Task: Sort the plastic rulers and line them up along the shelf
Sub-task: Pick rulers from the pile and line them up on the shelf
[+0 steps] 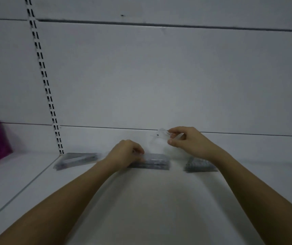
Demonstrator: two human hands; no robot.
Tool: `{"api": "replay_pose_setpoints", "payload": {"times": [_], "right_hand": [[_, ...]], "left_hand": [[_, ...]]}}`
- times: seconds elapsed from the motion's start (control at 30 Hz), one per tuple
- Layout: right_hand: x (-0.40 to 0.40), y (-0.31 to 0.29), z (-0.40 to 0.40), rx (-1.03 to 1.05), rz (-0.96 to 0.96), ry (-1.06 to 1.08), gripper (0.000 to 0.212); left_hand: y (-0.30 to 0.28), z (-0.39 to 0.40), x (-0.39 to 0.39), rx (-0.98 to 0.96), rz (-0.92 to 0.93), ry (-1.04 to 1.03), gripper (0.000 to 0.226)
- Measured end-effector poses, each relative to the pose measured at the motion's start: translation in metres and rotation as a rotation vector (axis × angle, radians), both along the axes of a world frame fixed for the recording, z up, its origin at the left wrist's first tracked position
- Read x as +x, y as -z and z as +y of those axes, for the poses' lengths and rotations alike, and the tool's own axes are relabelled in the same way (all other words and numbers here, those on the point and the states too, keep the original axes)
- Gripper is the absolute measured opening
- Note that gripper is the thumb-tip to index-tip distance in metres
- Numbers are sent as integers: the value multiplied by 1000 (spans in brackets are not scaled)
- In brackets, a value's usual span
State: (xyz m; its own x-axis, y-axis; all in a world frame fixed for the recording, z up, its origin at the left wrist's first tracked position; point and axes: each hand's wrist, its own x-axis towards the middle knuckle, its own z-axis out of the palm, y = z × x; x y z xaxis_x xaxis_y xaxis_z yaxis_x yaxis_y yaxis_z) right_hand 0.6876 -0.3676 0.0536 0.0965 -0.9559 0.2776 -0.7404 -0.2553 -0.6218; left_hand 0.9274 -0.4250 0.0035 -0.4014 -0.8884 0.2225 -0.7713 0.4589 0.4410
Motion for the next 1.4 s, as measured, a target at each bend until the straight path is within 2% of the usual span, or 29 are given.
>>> {"api": "replay_pose_setpoints", "payload": {"times": [0.17, 0.3, 0.5, 0.63, 0.73, 0.87, 1.23, 1.33, 1.4], "right_hand": [[19, 2, -20, -15, 18, -102, 42], [43, 11, -35, -1, 29, -166, 44], [106, 12, -51, 5, 43, -211, 44], [167, 12, -63, 27, 55, -262, 41], [213, 18, -75, 81, 132, -299, 43], [262, 22, -90, 137, 339, -344, 44], [306, 26, -88, 251, 596, -260, 38], [308, 27, -79, 229, 550, -184, 50], [304, 25, -70, 191, 470, -134, 46]], "left_hand": [[4, -7, -2, 9, -30, 23, 35], [6, 2, 14, -81, -75, -2, 44], [6, 39, 85, -151, -60, 83, 28], [11, 62, 139, -54, -194, 124, 41], [29, 72, 169, 37, -317, 134, 58], [45, 70, 175, 54, -317, 142, 63], [53, 60, 183, 58, -225, 202, 61], [55, 60, 185, 43, -203, 206, 61], [54, 60, 185, 49, -200, 204, 61]]}}
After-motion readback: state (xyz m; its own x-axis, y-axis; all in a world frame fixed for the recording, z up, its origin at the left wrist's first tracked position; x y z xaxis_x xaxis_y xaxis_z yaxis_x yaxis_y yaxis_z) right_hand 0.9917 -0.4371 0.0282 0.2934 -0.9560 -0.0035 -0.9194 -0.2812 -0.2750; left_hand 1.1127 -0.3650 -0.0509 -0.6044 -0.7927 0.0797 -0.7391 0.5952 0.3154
